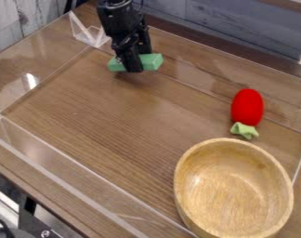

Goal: Put the green block in the brown bowl

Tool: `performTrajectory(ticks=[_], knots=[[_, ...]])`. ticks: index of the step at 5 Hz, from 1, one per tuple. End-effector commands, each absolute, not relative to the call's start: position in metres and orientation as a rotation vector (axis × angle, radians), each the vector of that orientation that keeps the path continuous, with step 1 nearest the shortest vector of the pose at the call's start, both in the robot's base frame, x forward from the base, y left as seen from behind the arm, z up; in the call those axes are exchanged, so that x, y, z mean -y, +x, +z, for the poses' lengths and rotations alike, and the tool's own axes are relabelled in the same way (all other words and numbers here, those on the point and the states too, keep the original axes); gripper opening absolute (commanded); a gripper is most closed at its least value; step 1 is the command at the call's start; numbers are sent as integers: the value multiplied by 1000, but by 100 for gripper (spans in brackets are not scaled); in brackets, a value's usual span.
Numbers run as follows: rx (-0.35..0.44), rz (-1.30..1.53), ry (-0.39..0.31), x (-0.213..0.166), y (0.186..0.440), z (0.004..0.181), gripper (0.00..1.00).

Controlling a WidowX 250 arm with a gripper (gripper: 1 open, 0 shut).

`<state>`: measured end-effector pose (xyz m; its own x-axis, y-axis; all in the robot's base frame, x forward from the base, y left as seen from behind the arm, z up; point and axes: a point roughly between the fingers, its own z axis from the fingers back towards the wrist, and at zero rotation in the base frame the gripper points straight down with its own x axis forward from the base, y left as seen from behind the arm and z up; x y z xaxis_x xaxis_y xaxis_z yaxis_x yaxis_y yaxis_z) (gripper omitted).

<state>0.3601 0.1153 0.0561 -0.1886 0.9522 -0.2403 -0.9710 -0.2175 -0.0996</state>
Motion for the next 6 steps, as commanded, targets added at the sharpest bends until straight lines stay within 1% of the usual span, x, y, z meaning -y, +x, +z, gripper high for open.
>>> performTrajectory(ticks=[1,2,4,5,6], knots=[[-10,1665,-353,-112,375,87,0],[-29,1578,-348,-106,376,77,0],[-57,1478,-347,-102,373,94,0],[9,1376,-285,-99,350,90,0],[13,1329,-275,-93,344,89,100]])
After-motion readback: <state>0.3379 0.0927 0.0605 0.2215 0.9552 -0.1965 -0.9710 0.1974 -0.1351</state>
